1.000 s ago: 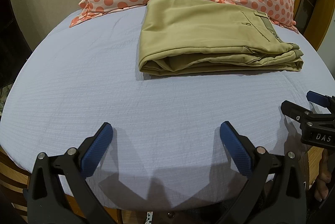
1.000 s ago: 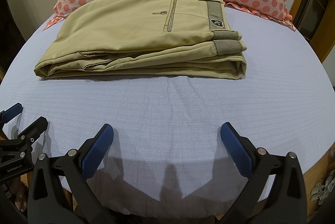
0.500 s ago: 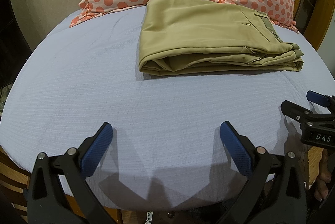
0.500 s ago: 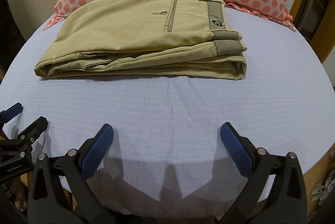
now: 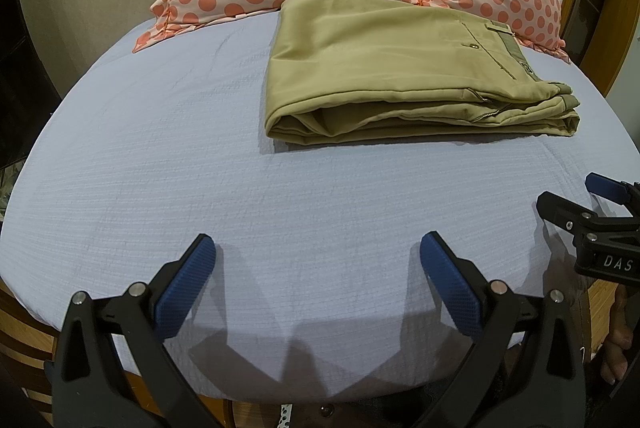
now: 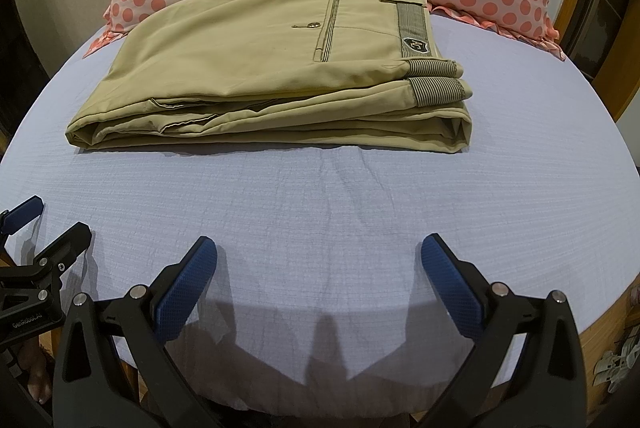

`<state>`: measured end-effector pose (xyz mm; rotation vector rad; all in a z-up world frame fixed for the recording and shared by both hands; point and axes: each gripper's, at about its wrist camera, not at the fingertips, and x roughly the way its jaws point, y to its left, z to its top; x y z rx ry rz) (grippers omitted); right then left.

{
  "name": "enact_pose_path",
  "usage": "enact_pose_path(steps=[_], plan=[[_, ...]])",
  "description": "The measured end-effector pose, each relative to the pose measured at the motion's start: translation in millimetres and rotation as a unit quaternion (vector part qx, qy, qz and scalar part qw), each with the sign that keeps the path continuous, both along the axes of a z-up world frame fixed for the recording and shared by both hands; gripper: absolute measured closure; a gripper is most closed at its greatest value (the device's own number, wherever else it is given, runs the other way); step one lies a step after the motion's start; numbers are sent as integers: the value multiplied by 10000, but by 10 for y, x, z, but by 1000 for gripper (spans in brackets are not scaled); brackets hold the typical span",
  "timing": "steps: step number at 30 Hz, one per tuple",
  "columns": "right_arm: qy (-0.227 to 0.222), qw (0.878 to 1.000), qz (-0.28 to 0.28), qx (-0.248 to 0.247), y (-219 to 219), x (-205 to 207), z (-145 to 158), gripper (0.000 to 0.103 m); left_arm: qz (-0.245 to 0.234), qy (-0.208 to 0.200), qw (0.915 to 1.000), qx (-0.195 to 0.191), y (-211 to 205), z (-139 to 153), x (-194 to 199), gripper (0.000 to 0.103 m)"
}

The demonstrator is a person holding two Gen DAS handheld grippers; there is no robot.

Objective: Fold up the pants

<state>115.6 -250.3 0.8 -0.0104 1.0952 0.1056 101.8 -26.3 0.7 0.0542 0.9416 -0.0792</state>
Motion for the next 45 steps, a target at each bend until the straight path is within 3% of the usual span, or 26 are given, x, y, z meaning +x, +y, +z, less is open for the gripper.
enact_pose_path(steps=[37, 45], plan=[[-6, 10000, -13, -1, 10, 1, -5, 1, -1, 3, 10000, 3, -2, 2, 5, 2], [-7, 10000, 5, 2, 10, 3, -5, 1, 0, 154, 9999, 4, 3, -6, 32, 2]])
